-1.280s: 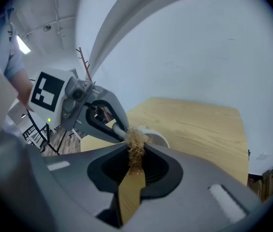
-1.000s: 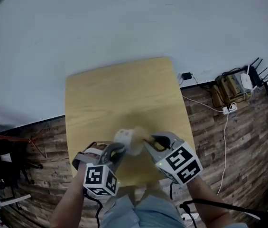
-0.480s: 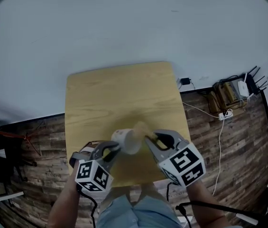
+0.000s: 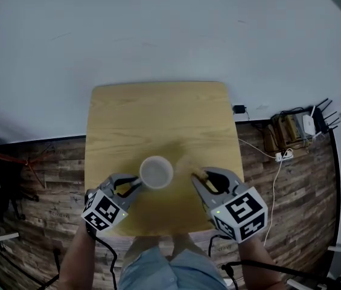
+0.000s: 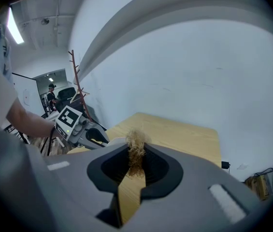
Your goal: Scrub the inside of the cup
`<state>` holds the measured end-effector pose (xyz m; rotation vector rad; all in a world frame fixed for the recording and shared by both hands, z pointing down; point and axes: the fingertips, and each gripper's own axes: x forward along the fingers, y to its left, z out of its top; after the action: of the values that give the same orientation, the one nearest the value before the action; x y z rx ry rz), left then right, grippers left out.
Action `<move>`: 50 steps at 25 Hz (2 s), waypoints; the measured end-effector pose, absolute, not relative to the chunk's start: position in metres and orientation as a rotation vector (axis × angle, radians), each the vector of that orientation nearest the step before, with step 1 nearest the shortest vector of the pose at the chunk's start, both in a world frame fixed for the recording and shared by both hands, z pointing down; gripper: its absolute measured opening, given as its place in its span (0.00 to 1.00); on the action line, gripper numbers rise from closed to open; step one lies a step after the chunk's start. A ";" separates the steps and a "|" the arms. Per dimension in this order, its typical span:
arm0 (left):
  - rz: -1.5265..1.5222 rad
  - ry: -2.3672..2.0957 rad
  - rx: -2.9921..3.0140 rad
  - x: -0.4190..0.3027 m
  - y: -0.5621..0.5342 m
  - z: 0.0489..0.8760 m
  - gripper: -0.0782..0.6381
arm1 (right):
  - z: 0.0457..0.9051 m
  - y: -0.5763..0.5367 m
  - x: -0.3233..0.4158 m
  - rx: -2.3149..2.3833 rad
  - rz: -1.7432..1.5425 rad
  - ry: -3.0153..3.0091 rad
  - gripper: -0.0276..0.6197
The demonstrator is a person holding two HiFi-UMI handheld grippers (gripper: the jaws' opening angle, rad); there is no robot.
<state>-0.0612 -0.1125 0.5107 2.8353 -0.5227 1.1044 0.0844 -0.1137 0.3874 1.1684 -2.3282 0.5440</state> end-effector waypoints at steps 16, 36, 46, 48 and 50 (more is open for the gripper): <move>0.695 -0.785 2.811 -0.114 -0.114 0.448 0.25 | 0.364 -0.120 0.065 1.252 0.508 -2.369 0.14; 0.161 -1.641 2.682 -0.082 -0.146 0.256 0.14 | 0.266 -0.142 0.032 1.376 0.128 -2.604 0.14; 0.135 -1.627 2.689 -0.068 -0.144 0.248 0.14 | 0.258 -0.145 0.033 1.390 0.083 -2.599 0.14; 0.135 -1.631 2.689 -0.068 -0.144 0.247 0.14 | 0.258 -0.145 0.033 1.390 0.080 -2.598 0.14; 0.133 -1.631 2.687 -0.069 -0.144 0.247 0.14 | 0.257 -0.144 0.032 1.389 0.077 -2.600 0.14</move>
<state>-0.0687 -0.1437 0.2473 2.6865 -1.6308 0.1329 0.0320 -0.1436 0.2573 1.3891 -2.5998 0.0774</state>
